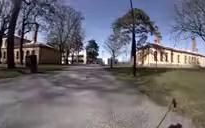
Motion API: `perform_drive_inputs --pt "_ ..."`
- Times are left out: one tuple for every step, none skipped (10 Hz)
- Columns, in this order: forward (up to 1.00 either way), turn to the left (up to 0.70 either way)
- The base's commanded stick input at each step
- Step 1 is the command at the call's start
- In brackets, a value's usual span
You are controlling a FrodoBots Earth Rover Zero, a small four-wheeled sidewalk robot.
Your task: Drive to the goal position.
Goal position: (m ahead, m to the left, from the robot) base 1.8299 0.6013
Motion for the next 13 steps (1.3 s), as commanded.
perform_drive_inputs --pt "0.85 0.00" --pt "0.85 0.00" --pt "0.85 0.00" --pt "0.85 0.00" --pt "0.85 0.00" --pt "0.85 0.00" --pt "0.85 0.00" --pt "0.85 0.00" --pt "0.85 0.00" --pt "0.85 0.00" --pt "0.85 0.00" --pt "0.85 0.00" --pt "0.85 0.00"
